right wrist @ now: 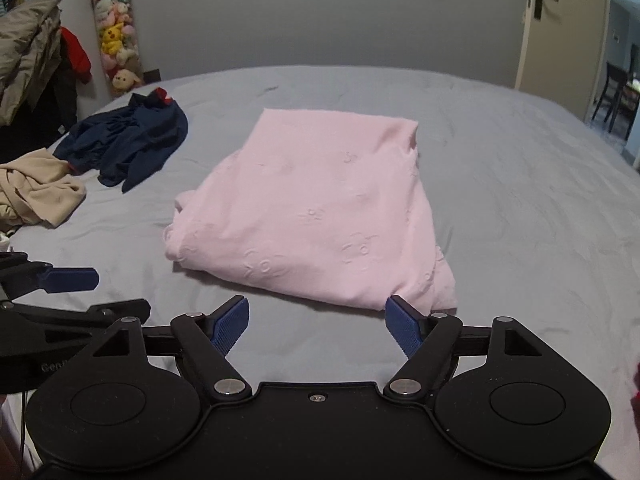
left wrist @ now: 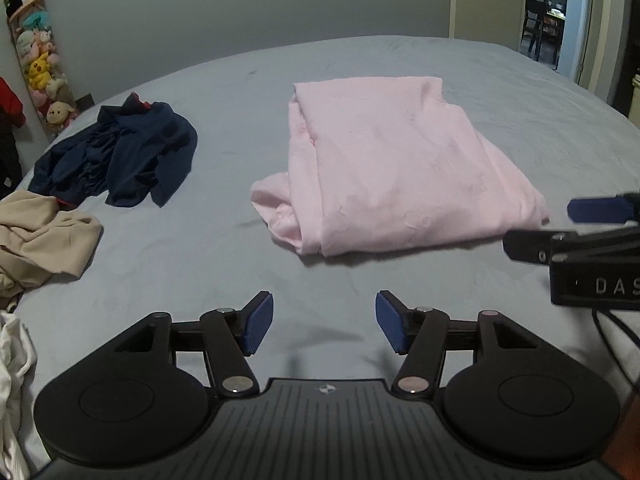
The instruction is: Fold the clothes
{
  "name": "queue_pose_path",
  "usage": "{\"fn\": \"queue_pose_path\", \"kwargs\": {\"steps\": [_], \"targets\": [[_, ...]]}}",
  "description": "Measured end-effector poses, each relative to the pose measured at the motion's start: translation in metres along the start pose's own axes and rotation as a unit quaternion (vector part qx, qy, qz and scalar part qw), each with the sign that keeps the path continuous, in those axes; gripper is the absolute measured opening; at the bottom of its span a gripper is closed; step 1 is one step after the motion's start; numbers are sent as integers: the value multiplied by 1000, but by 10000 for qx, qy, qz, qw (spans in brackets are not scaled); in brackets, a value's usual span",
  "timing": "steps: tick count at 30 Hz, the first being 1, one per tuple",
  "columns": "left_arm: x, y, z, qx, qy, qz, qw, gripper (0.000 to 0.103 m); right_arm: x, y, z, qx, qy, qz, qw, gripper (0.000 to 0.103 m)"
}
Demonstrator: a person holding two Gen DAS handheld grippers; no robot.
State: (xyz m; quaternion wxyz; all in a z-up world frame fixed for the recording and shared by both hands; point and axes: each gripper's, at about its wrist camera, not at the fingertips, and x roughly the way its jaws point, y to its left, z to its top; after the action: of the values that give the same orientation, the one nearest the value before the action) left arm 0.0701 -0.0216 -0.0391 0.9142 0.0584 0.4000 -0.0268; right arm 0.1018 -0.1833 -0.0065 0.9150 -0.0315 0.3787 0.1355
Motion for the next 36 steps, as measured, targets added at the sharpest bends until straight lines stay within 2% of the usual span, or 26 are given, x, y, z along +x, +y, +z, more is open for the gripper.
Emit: {"fn": "queue_pose_path", "kwargs": {"steps": [1, 2, 3, 9, 15, 20, 27, 32, 36], "targets": [[-4, -1, -6, 30, -60, 23, 10000, 62, -4, 1, -3, 5, -44, -17, 10000, 94], [-6, -2, -10, 70, -107, 41, 9999, 63, -7, 2, -6, 10, -74, -14, 10000, 101], [-9, -3, -15, 113, -143, 70, 9998, 63, -11, 3, -8, 14, -126, 14, 9999, 103], [-23, 8, -11, -232, -351, -105, 9991, 65, -24, 3, -2, 39, -212, 191, 9996, 103], [-29, 7, -9, -250, -285, -81, 9992, 66, -33, 3, 9, -183, -286, 102, 9994, 103], [-29, 3, -18, -221, -115, -30, 9997, 66, -35, -7, -5, -69, -326, -37, 9994, 103], [-36, 6, -24, -311, -183, -19, 9993, 66, -41, -20, -18, 217, -408, 173, 9988, 103], [-36, 6, -30, -303, -142, -103, 9994, 66, -33, -24, -31, 233, -209, 193, 9993, 103], [-33, 9, -28, -318, -133, -139, 9993, 66, -37, -23, -33, 211, -373, 222, 9988, 103]]}}
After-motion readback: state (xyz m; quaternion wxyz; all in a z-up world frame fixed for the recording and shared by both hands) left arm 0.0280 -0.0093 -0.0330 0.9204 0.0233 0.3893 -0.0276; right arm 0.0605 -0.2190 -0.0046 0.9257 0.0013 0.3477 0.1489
